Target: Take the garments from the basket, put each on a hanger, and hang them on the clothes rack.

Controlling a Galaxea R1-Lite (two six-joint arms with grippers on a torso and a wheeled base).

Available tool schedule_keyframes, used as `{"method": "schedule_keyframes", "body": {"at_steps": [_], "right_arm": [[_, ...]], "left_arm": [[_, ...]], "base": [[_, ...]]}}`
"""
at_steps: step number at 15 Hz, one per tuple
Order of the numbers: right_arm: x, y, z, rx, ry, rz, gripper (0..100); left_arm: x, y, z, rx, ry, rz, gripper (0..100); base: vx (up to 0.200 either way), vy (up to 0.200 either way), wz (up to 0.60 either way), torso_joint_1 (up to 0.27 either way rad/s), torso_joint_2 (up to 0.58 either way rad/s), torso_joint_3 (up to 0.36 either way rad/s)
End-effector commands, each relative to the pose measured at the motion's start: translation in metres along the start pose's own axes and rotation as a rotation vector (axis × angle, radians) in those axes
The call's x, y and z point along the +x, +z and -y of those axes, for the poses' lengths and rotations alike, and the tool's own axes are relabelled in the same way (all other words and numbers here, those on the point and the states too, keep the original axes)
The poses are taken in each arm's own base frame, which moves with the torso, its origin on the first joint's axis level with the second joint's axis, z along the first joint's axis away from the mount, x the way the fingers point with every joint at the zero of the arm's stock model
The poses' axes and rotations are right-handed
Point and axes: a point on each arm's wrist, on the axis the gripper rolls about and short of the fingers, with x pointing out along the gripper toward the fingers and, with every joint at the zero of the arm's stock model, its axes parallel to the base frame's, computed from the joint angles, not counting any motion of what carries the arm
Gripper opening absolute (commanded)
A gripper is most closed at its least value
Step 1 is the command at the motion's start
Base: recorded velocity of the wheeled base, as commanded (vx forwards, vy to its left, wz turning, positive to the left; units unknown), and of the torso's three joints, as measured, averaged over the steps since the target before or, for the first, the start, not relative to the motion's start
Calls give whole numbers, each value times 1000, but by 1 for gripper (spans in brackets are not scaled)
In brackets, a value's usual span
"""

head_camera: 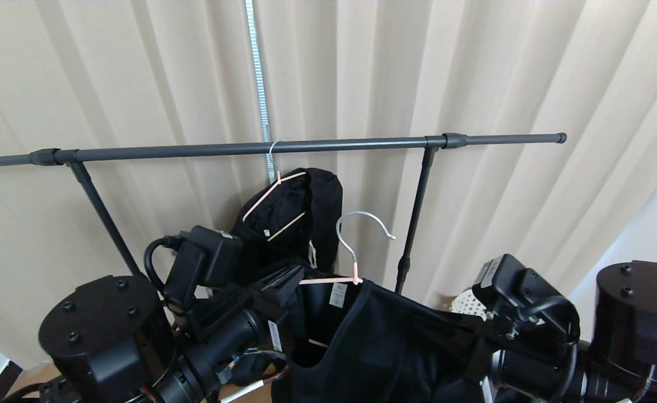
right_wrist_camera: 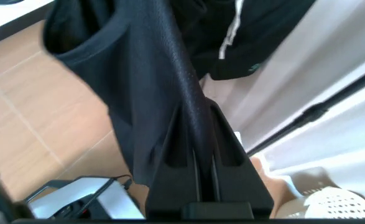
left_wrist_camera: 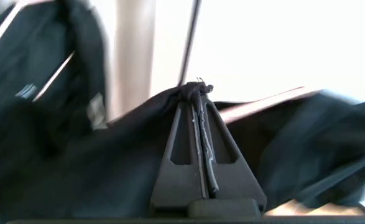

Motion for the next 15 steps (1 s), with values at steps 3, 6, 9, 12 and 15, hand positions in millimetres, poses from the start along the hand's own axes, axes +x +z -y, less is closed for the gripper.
{"method": "schedule_keyframes", "body": {"at_steps": [3, 6, 9, 12, 15], "right_arm": [[-18, 8, 22, 23, -45, 58, 0], [-26, 11, 20, 21, 42, 91, 0], [-17, 10, 21, 29, 55, 76, 0], [-7, 8, 20, 56, 50, 70, 0], [-2, 7, 13, 61, 75, 55, 0]], "left_arm": [[-17, 49, -18, 2, 69, -45, 0], [-8, 62, -26, 38, 93, -147, 0], [-6, 69, -19, 42, -6, -150, 0], [-9, 68, 2, 52, -146, -155, 0], [-8, 72, 12, 47, -266, -151, 0]], "base": [[0, 0, 0, 0, 0, 0], [0, 0, 0, 0, 0, 0], [0, 0, 0, 0, 0, 0], [0, 0, 0, 0, 0, 0], [0, 0, 0, 0, 0, 0]]}}
